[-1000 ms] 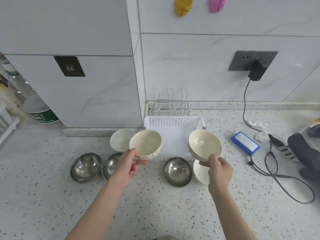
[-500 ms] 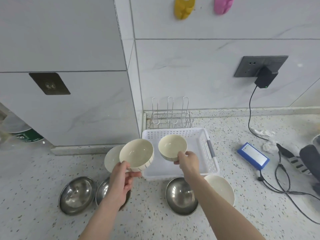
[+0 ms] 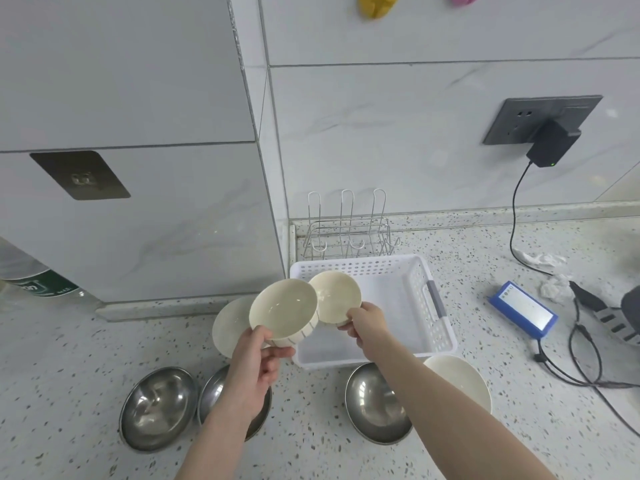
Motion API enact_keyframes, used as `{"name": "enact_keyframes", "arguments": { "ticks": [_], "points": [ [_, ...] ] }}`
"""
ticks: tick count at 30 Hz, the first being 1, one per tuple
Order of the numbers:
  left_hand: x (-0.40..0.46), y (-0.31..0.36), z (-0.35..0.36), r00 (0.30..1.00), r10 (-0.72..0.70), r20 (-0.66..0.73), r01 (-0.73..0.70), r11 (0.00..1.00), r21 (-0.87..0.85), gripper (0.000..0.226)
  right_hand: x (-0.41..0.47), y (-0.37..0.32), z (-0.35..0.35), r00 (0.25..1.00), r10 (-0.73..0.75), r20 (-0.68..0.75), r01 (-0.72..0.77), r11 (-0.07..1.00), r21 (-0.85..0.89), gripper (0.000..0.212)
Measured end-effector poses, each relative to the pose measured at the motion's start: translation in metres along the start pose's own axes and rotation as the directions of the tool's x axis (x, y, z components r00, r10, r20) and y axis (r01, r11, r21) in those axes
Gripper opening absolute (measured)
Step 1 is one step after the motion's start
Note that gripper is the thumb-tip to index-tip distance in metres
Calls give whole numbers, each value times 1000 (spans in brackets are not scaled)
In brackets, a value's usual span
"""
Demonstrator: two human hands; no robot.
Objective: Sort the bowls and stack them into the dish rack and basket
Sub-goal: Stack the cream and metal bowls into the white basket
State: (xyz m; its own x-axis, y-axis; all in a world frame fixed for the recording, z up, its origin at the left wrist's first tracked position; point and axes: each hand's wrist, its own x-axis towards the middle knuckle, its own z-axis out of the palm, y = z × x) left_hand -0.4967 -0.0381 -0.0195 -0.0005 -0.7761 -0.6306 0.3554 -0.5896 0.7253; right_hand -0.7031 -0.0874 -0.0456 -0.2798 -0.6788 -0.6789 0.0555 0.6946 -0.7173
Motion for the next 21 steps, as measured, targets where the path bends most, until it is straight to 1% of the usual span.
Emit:
{"name": "enact_keyframes", "arguments": {
  "ticks": [3,7,12,15,17,20,21],
  "points": [
    [1,1,0,1000,6,7,-6,1000,9,29,5,-1,1,997,78,11,-79,994,78,24],
    [2,5,2,999,23,25,-24,999,48,29,8,-5,6,987,137,79,-147,980,138,21],
    [3,10,11,998,26,50,-32,993,110,24,12,-3,13,987,126,100,-141,978,153,18],
    [3,13,15,997,28,71,-39,987,155,22,15,-3,13,985,122,122,-142,976,166,20],
    [3,13,18,997,26,70,-38,985,169,22,16,-5,13,981,134,138,-155,977,148,23],
    [4,14,24,998,21,66,-34,978,204,23,8,-14,4,948,224,227,-241,969,48,10],
    [5,14,27,998,17,68,-32,974,222,23,4,-16,0,944,244,221,-248,969,-8,15]
  ]
}}
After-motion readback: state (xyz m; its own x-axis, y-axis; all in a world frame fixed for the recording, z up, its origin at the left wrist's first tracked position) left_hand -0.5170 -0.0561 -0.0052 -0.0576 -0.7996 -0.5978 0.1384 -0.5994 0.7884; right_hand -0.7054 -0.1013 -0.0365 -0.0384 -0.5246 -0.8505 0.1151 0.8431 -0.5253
